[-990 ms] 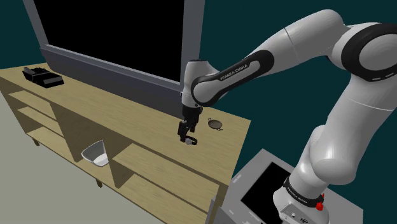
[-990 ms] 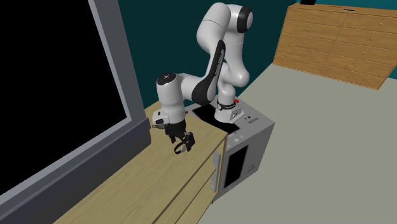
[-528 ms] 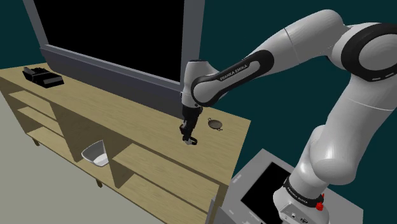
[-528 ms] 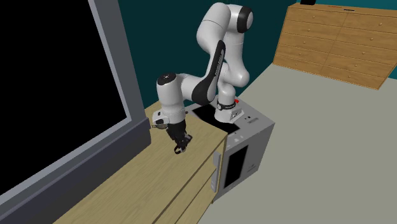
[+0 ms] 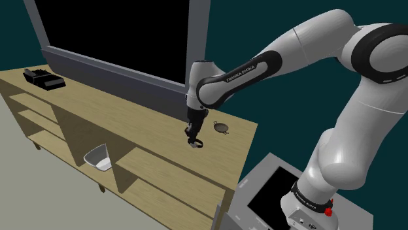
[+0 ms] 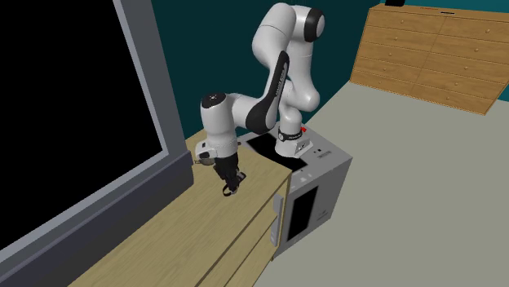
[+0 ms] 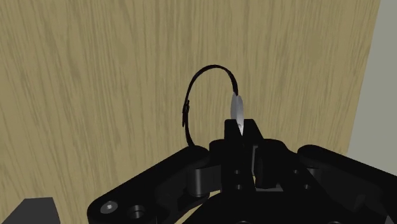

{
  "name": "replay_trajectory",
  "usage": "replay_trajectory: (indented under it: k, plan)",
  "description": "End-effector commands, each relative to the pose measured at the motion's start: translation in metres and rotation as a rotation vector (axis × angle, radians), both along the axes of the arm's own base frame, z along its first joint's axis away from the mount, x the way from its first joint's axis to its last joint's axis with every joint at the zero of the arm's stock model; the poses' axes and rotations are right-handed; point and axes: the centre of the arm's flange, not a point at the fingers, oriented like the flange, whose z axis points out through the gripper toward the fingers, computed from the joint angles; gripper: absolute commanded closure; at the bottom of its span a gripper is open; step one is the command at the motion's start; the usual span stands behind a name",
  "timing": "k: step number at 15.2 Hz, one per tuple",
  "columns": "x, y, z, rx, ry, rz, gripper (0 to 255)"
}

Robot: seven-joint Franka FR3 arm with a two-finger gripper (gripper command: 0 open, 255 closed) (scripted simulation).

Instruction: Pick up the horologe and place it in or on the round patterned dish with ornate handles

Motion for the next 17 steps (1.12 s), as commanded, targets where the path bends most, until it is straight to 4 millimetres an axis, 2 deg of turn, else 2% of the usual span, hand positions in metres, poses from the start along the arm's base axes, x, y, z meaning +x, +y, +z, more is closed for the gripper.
replay_trajectory:
  k: [1,17]
  plan:
    - [0.000,0.000,0.007,0.000,0.000,0.000,255]
    - [0.000,0.000,0.092,0.000,0.000,0.000,255]
